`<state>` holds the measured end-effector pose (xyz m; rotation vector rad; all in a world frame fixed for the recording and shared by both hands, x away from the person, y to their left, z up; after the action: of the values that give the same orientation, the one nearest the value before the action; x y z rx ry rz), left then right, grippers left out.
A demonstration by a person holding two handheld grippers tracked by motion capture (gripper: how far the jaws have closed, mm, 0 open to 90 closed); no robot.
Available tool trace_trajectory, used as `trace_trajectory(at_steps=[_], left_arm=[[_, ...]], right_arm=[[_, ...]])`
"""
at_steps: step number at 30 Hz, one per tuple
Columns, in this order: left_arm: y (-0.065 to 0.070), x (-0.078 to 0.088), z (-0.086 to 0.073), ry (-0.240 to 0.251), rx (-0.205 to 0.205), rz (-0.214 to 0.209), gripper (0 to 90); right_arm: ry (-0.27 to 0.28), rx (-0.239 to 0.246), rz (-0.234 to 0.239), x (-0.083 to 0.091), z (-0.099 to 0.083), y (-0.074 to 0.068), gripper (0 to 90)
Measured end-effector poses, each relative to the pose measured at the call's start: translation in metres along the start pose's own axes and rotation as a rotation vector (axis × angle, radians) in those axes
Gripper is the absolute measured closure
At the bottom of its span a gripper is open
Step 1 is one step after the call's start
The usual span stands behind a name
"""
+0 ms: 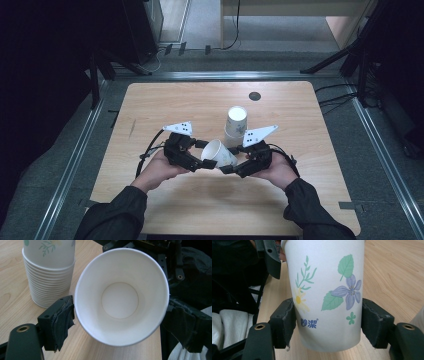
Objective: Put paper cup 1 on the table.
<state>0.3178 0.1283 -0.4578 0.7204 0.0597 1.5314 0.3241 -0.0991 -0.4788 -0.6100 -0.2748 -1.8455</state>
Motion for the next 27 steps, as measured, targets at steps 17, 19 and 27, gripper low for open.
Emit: trace_trajectory(at_steps=[17,19,27], left_arm=[[-0.0014,-0.0029,-0.0001,0.019,-0.001,-0.004,18.4],[-0.0011,-0.0032,-0.0001,0.017,-0.005,0.001,19.4],[-0.0005,-0.0033,-0.0007,0.014,-0.013,0.008,21.2]], right_arm=[[0.003,-0.01,0.028,-0.0053,-0.0001,-0.0017,33.5],[0.002,-0.01,0.028,-0.0054,-0.0001,-0.0017,33.6],[-0.007,-0.019,0.03,-0.0059,-0.0006,-0.0018,33.3]])
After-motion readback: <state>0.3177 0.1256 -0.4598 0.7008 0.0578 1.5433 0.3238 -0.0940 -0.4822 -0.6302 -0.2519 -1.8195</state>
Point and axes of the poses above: each handheld gripper's, and its own axes: x roughly backward along the jaws, z roughly out of its top, y roughly to its right, the point moved 2 cm from there along -x, roughly forward along the jaws, and after that the axes turned 13 degrees about -z, right-handed, at the moved point
